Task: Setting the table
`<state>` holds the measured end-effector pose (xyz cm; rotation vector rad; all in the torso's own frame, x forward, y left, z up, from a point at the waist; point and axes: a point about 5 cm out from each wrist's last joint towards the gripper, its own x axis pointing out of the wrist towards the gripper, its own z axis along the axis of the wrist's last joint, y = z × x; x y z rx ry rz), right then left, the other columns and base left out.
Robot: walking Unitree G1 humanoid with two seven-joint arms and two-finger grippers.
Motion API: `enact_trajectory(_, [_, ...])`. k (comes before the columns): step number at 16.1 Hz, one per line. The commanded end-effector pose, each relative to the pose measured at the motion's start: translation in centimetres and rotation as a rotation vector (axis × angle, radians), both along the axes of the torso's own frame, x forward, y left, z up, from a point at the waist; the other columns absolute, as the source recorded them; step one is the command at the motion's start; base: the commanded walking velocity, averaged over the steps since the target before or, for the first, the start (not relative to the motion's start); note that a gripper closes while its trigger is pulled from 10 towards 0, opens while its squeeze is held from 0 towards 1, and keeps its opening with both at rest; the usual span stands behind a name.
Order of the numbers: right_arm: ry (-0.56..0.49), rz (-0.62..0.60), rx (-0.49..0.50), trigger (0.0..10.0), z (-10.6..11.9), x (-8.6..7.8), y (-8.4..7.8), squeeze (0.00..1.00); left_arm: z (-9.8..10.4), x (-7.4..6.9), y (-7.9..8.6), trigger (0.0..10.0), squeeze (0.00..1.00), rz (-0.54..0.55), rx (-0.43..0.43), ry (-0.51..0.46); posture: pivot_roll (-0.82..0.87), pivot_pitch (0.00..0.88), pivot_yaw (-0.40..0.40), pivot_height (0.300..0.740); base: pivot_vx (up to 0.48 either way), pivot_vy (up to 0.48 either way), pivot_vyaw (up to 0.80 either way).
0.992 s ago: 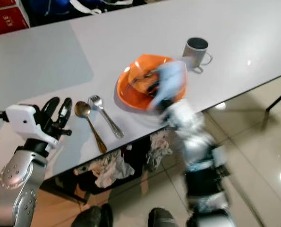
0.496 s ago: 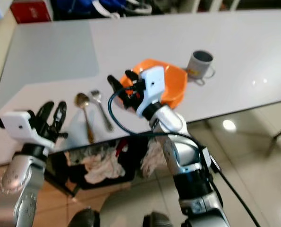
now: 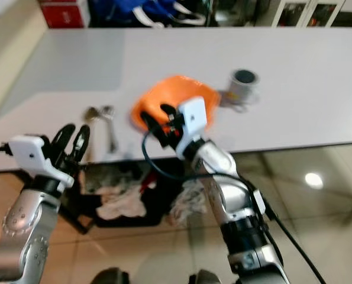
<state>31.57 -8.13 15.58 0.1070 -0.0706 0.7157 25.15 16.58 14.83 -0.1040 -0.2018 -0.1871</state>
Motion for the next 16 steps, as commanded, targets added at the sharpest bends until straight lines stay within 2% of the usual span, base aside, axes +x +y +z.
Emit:
enact_trajectory(1, [0.018, -0.026, -0.012, 10.0, -0.9, 0.0, -1.2, 0.0, -0.1, 0.1, -0.7, 10.0, 0.0, -0.044, -0.001, -0.003, -0.12, 0.053, 0.028, 0.74, 0.0, -0.431, 0.0])
enact_trajectory(4, [0.102, 0.006, -0.029, 10.0, -3.8, -0.9, -2.3, 0.0, -0.1, -0.2, -0.9, 10.0, 0.0, -0.105, -0.009, -0.005, -0.11, 0.045, 0.027, 0.74, 0.0, -0.43, 0.0])
enact_trajectory(6, [0.214, 0.03, -0.044, 10.0, -7.0, -2.3, -3.9, 0.0, -0.9, -1.1, -1.2, 10.0, 0.0, -0.186, -0.02, 0.022, -0.11, 0.043, 0.025, 0.74, 0.0, -0.428, 0.0])
enact_trajectory(8, [0.319, -0.06, -0.175, 10.0, -10.7, -2.9, -6.0, 0.0, -2.4, -2.0, -1.6, 10.0, 0.0, -0.263, -0.021, 0.086, -0.11, 0.041, 0.027, 0.74, 0.0, -0.428, 0.0])
enact_trajectory(9, [0.373, -0.126, -0.236, 10.0, -12.3, -3.2, -7.0, 0.0, -3.9, -2.4, -1.4, 10.0, 0.0, -0.27, -0.019, 0.145, -0.11, 0.04, 0.026, 0.74, 0.0, -0.428, 0.0])
enact_trajectory(10, [0.406, -0.163, -0.257, 10.0, -13.1, -3.3, -7.6, 0.0, -4.9, -2.6, -1.2, 10.0, 0.0, -0.265, -0.021, 0.182, -0.11, 0.039, 0.028, 0.74, 0.0, -0.431, 0.0])
enact_trajectory(11, [0.487, -0.251, -0.306, 10.0, -14.9, -3.9, -8.7, 0.0, -7.8, -2.9, -0.1, 10.0, 0.0, -0.206, -0.015, 0.284, -0.11, 0.043, 0.032, 0.74, 0.0, -0.428, 0.0])
enact_trajectory(12, [0.59, -0.374, -0.407, 10.0, -17.2, -5.0, -10.2, 0.0, -12.1, -3.3, 1.9, 10.0, 0.0, -0.099, -0.011, 0.449, -0.1, 0.043, 0.033, 0.74, 0.0, -0.428, 0.0])
enact_trajectory(13, [0.624, -0.398, -0.425, 10.0, -17.8, -5.5, -10.5, 0.0, -13.3, -3.5, 2.7, 10.0, 0.0, -0.061, -0.025, 0.501, -0.11, 0.047, 0.036, 0.74, 0.0, -0.428, 0.0])
enact_trajectory(14, [0.677, -0.431, -0.457, 10.0, -18.8, -6.3, -10.9, 0.0, -15.3, -3.8, 4.0, 10.0, 0.0, 0.016, -0.05, 0.596, -0.1, 0.048, 0.036, 0.74, 0.0, -0.431, 0.0])
enact_trajectory(16, [0.781, -0.451, -0.517, 10.0, -20.7, -8.3, -11.2, 0.0, -19.0, -5.5, 6.5, 10.0, 0.0, 0.184, -0.069, 0.817, -0.11, 0.052, 0.031, 0.74, 0.0, -0.431, 0.0])
